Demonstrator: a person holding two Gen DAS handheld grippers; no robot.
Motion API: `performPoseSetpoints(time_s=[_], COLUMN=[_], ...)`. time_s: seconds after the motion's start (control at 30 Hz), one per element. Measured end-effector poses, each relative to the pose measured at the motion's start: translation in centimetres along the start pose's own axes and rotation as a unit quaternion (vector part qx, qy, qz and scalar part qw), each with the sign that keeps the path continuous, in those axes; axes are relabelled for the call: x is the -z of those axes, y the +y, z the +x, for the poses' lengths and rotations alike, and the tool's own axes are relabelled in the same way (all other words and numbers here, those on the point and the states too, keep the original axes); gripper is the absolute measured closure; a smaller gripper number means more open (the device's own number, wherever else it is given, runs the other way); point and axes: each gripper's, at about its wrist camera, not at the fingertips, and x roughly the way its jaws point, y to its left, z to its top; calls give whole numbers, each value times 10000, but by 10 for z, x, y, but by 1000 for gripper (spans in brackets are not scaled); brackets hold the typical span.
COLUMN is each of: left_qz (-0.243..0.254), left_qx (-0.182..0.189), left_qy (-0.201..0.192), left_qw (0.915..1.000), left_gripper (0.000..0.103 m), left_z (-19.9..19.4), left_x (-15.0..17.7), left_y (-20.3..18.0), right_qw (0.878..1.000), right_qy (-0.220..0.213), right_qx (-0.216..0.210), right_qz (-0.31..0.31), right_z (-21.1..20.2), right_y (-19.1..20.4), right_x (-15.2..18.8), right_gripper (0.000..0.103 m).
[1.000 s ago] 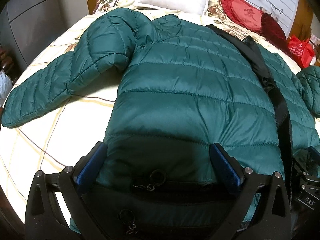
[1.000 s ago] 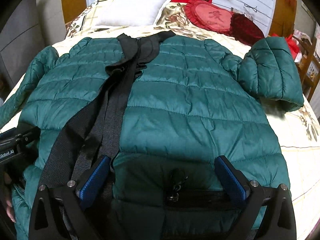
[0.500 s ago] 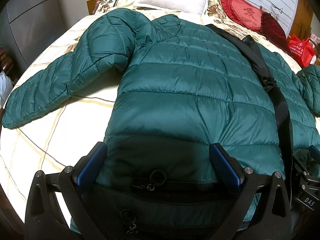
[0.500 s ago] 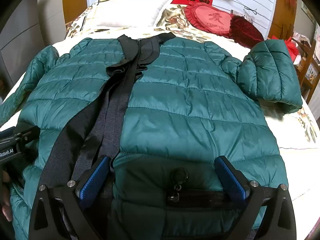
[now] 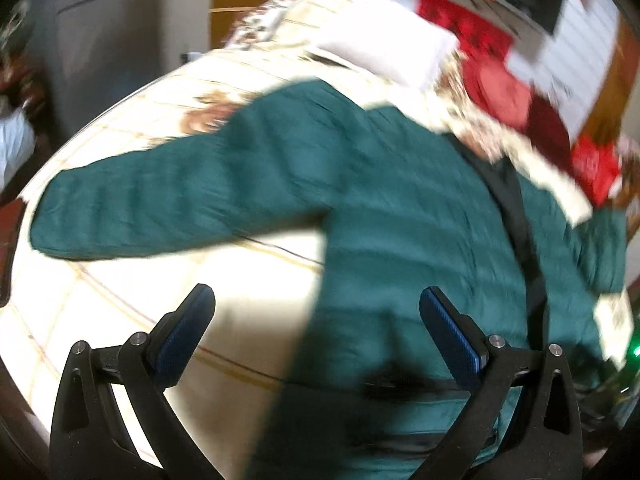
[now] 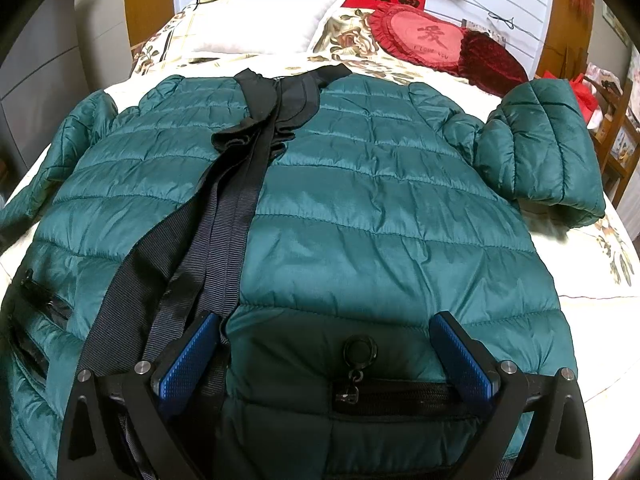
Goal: Fold large clothes
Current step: 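Pinch the jacket hem with the left tool and lift it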
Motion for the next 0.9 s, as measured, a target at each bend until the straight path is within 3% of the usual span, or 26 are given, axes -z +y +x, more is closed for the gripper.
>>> performPoseSetpoints(time_s=[0.23,0.33,0.43,0.57,0.77,0.83,0.87,0.9], left_qz=[-787,-1581,-2137,-2166,-1932,-1843,-1819,-1863], left_qx=[-158,-193,-248,-264,-421,-494,-569,-532], left_qy=[-224,-170,-171,-243,-191,-151,-109,-91], left_qw=[9965,9871,9764,9756,9801,9815,9816,9810], left_gripper=[0,10,17,21,22,44,67,78], left_z=[-17,-12,-5,8,32,32,34,35], left_x=[-11,0,4,-8,-31,-31,-31,-30], left_y=[134,210,258,274,262,259,259,260], right_qw=[10000,10000,10000,10000,10000,10000,10000,10000], right_qy=[-9,-6,-5,4,9,9,9,10], right_qx=[20,9,18,31,8,7,9,10], right_qz=[-14,-8,-16,-18,-8,-7,-9,-9], right_z=[0,0,0,1,2,2,2,3], right_y=[0,0,0,1,1,2,1,2], right_x=[0,0,0,-1,-1,-1,-1,-2], right_gripper=[0,0,0,0,0,0,0,0])
